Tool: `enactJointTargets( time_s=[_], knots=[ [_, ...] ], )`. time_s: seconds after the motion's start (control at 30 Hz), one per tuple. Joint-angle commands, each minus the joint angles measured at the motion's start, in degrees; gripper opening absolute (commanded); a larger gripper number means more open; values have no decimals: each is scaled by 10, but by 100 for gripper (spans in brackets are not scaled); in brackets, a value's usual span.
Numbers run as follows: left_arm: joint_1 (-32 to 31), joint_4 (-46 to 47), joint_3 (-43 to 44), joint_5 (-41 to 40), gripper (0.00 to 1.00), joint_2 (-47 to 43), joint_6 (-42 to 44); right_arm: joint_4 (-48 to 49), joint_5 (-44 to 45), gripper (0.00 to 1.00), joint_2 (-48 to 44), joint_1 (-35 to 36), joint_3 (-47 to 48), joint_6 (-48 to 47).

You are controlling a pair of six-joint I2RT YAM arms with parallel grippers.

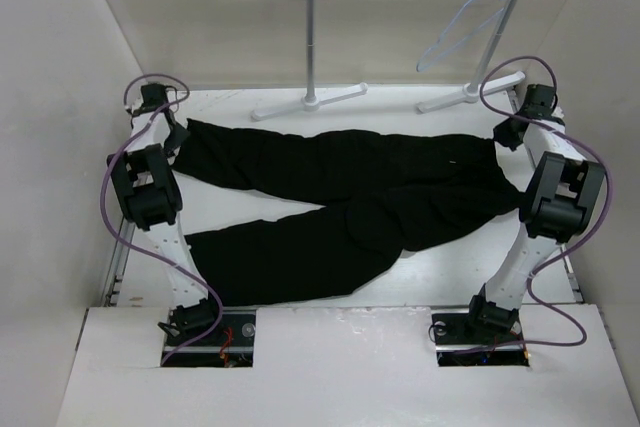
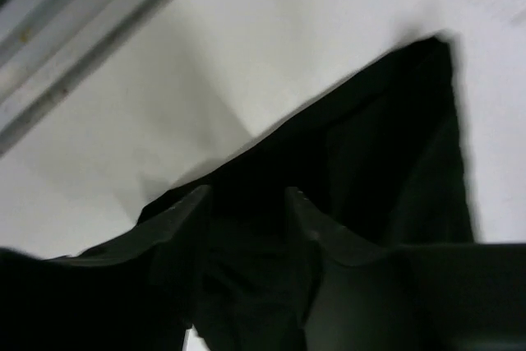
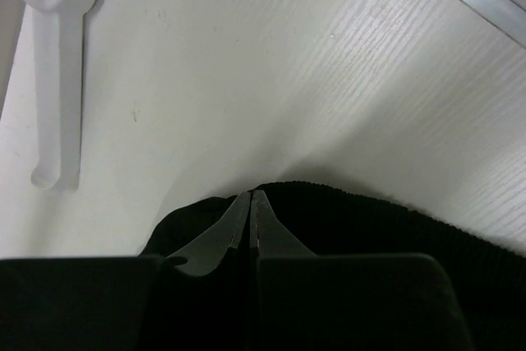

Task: Place the trousers on the hanger
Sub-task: Flatten out the trousers at the center of the board.

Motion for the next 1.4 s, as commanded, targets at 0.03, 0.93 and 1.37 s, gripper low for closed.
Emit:
enactJointTargets(
  time_s=[0.03,0.93,1.37],
  knots=[
    [10,45,-99,27,45,-91,22,28,-12,6,14,-11,22,19],
    [63,68,-271,-54,0,-233,-43,40,-15,6,28,-14,15,56],
    [13,186,-328,101,45,-210,-42,55,-34,6,34,-11,-9,56]
  ],
)
